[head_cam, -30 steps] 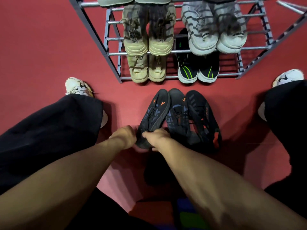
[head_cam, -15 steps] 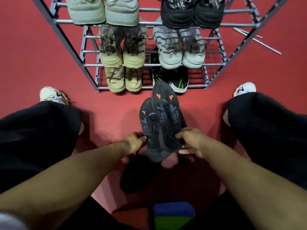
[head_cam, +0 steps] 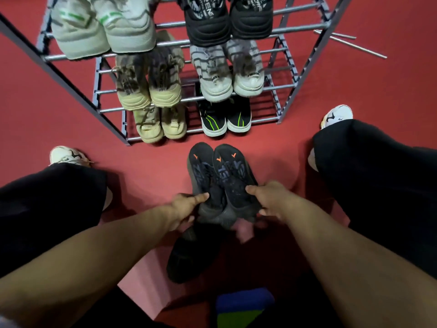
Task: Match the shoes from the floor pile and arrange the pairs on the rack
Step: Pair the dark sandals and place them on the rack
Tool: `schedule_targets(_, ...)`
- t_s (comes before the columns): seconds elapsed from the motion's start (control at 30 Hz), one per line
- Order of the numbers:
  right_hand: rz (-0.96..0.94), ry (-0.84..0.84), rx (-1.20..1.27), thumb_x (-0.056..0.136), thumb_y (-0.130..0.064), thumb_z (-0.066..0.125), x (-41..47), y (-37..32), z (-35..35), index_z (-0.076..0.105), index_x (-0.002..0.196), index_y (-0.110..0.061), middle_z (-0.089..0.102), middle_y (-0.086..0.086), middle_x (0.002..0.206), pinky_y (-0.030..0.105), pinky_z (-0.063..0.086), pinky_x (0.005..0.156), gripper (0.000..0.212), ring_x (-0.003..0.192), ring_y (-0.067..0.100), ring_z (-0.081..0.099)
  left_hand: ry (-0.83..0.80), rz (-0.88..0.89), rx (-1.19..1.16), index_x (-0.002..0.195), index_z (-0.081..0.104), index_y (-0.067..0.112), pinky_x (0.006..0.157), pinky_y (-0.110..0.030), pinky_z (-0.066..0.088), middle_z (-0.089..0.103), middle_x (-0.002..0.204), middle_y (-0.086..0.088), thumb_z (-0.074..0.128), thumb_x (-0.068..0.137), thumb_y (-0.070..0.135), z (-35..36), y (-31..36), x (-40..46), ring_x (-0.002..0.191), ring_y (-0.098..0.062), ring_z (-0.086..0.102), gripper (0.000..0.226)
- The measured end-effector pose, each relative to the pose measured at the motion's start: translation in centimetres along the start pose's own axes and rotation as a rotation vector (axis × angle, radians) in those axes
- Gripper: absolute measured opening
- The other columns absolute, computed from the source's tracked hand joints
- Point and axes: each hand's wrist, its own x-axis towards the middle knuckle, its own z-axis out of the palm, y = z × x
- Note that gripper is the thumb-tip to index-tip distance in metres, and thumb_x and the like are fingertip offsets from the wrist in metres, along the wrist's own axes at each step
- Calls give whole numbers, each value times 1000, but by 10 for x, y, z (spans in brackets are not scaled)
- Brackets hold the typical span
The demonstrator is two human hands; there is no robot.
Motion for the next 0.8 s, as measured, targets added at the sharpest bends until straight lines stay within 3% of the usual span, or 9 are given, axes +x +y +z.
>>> schedule_targets(0.1, -21, 46, -25, 93, -25, 62, -19, -24, 3, 54, 90, -16, 59, 2, 102, 31, 46, 71, 13, 96, 19, 54, 102, 5, -72, 78, 58, 10, 31, -10, 31, 56, 62, -4, 63, 89, 31, -22, 22, -21, 48, -17, 48, 24)
schedule_targets(0.2, -89, 49, -51, 94, -25, 61, -48, -49, 5, 43, 74, -19, 50, -3, 81, 32, 45, 76, 27, 91, 18, 51, 115, -14, -107, 89, 62, 8, 48, -18, 41, 60, 73, -8, 65, 84, 33, -53, 32, -46, 56, -18, 53, 26)
schedule_targets(0.33, -210, 15, -81, 96, -29, 57, -89, -65, 0, 45, 79, -17, 55, 0, 84, 26, 45, 60, 24, 72, 13, 51, 132, 35, -66, 71, 59, 9, 37, -13, 29, 50, 48, -4, 65, 82, 38, -79, 46, -100, 35, -14, 40, 32)
schedule_targets(0.4, -245, -25, -59, 96, -31, 57, -109, -63, -5, 54, 96, -11, 64, 7, 101, 24, 46, 55, 20, 80, 17, 57, 109, 77, -140, 73, 59, 10, 36, -13, 32, 53, 53, -4, 66, 83, 36, -85, 50, -133, 39, -12, 42, 29)
schedule_targets(0.47, -273, -83, -21, 97, -33, 56, -130, -61, -12, 61, 105, -5, 67, 11, 102, 21, 48, 50, 30, 80, 17, 60, 46, 146, -298, 80, 63, 13, 40, -13, 41, 60, 65, -3, 67, 84, 31, -87, 51, -167, 52, -10, 50, 19)
schedule_targets(0.6, -418, -180, 104, 99, -29, 52, -183, -65, -27, 67, 85, -11, 67, 2, 77, 16, 46, 45, 28, 55, 7, 55, -8, 308, -445, 83, 66, 12, 42, -15, 43, 61, 63, -1, 62, 90, 22, -86, 46, -223, 43, -6, 47, 13)
schedule_targets(0.8, -675, -172, 197, 99, -24, 53, -255, -92, -41, 67, 76, -11, 69, -3, 66, 22, 43, 53, 29, 54, 5, 55, 70, 555, -344, 84, 68, 15, 42, -15, 42, 57, 73, -6, 58, 92, 27, -96, 72, -279, 46, -6, 44, 17)
